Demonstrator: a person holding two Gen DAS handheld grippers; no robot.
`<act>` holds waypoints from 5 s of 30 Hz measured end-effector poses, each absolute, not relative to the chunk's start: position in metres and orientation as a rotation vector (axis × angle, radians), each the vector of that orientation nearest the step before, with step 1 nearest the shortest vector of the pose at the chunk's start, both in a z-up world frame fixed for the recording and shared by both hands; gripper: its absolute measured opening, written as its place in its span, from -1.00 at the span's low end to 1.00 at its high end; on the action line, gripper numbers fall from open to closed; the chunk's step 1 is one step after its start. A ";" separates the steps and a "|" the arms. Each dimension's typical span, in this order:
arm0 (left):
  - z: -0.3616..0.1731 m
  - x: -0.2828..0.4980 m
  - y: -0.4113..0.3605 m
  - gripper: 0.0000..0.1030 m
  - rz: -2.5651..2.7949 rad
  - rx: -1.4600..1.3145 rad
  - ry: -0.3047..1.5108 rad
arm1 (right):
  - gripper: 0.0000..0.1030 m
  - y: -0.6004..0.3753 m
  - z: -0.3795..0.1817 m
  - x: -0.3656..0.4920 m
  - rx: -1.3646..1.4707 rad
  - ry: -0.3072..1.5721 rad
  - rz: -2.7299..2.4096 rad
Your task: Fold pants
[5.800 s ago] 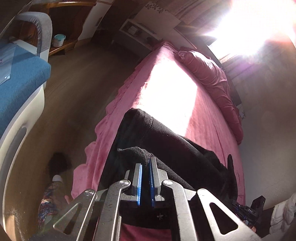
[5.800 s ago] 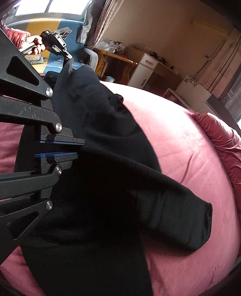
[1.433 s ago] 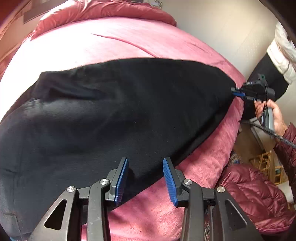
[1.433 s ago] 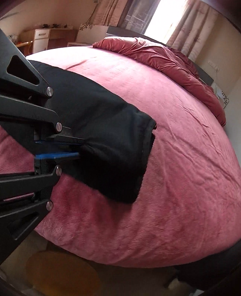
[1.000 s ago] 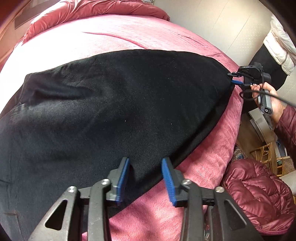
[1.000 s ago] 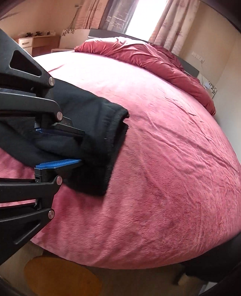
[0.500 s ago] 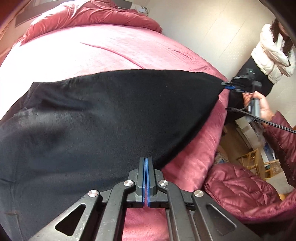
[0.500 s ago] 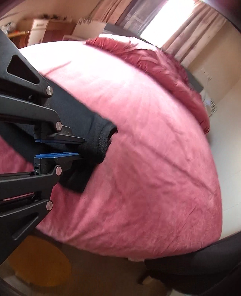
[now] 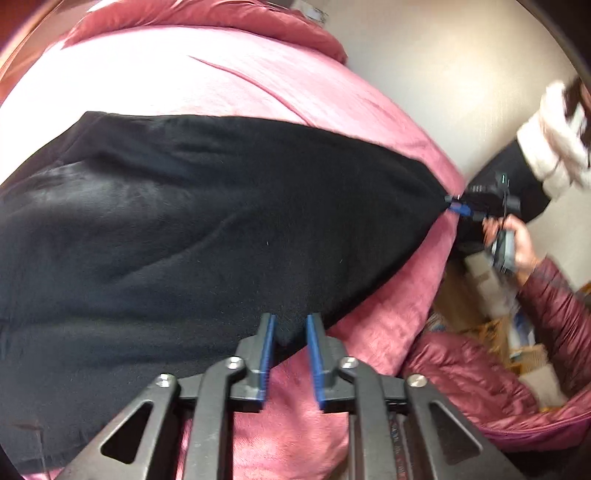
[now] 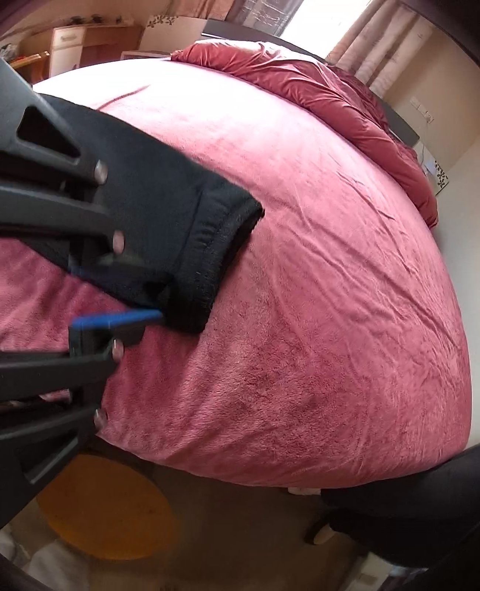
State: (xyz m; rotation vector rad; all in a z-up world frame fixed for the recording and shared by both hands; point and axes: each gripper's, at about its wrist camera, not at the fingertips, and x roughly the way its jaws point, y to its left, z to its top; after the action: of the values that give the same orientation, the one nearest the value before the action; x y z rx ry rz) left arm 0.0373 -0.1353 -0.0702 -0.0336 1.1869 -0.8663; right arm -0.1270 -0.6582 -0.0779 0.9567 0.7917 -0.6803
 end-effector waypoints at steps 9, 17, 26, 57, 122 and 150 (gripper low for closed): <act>-0.059 0.045 -0.102 -0.56 -0.763 -0.106 1.127 | -0.39 -0.588 -0.093 -0.133 1.082 0.809 -0.408; -0.055 0.044 -0.081 -0.56 -0.713 -0.113 1.102 | -0.84 -0.559 -0.102 -0.119 1.045 0.853 -0.417; -0.061 0.041 -0.062 -0.56 -0.644 -0.150 1.113 | -0.87 -0.555 -0.110 -0.122 0.969 0.907 -0.462; -0.073 0.020 -0.026 -0.39 -0.405 -0.226 1.142 | -0.76 -0.441 -0.107 -0.065 0.838 1.063 -0.148; -0.022 0.020 0.155 -0.47 0.237 -0.409 0.923 | -0.71 -0.273 -0.031 0.055 0.180 1.086 0.417; -0.090 0.026 -0.021 -0.69 -0.521 -0.147 1.183 | -0.78 -0.200 -0.057 0.235 0.176 1.191 0.429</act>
State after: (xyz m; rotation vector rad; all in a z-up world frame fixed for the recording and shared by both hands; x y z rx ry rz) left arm 0.0261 -0.0214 -0.0896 -0.1474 1.1828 -0.5213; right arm 0.2348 -0.1999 -0.0565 0.1762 1.1911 0.4290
